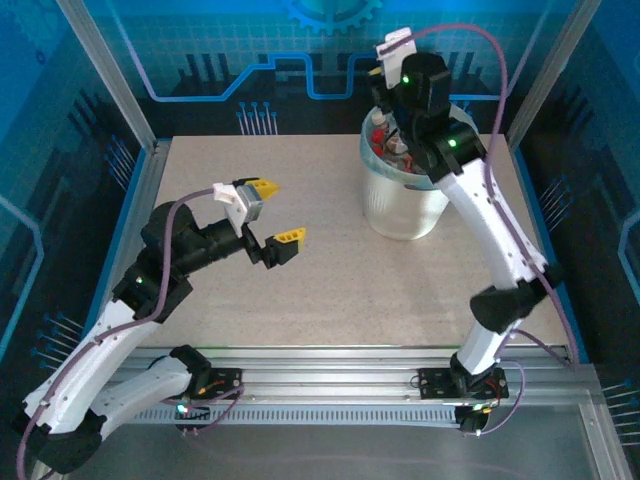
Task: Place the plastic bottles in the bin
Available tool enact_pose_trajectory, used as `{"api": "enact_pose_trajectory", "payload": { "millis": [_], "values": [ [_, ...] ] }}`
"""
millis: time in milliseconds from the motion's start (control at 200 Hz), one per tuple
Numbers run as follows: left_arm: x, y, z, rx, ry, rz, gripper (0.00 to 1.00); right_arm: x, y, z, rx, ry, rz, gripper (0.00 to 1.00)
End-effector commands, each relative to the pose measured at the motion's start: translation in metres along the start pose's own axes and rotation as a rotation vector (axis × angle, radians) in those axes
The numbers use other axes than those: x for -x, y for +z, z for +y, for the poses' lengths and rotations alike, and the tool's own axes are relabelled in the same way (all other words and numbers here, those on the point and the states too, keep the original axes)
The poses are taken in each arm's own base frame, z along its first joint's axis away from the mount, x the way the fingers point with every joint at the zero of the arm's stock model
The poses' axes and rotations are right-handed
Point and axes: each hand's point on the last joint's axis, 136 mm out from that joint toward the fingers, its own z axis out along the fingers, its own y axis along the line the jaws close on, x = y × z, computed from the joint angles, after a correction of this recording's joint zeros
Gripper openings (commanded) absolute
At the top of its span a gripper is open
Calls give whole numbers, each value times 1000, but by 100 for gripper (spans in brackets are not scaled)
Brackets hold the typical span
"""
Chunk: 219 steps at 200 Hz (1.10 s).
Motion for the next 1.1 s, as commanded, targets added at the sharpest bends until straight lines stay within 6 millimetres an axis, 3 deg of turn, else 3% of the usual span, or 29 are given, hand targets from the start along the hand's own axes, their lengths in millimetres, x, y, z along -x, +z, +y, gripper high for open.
{"api": "enact_pose_trajectory", "payload": {
  "millis": [0,180,345,445,635,680,745,800,940,1090],
  "values": [
    [-3,-4,3,29,32,39,99,9,7,-62,-326,-24,23,48],
    [-13,-2,2,20,45,76,99,-24,48,-71,-480,-137,131,51],
    [-28,1,5,26,85,136,99,-64,59,-82,-511,-100,259,52],
    [-31,6,8,24,101,160,99,-65,62,-78,-551,-163,258,54],
    [-31,17,10,8,104,181,99,-75,62,-67,-567,-225,298,68],
    [-30,18,10,7,101,181,99,-80,62,-66,-551,-209,311,74],
    [-30,18,9,3,94,175,99,-77,59,-68,-558,-201,307,92],
    [-28,17,9,2,87,171,99,-77,54,-70,-546,-159,312,97],
    [-26,11,7,7,84,158,99,-75,52,-68,-516,-121,298,98],
    [-26,6,6,14,82,146,99,-74,60,-48,-451,-143,292,87]
  ]
}}
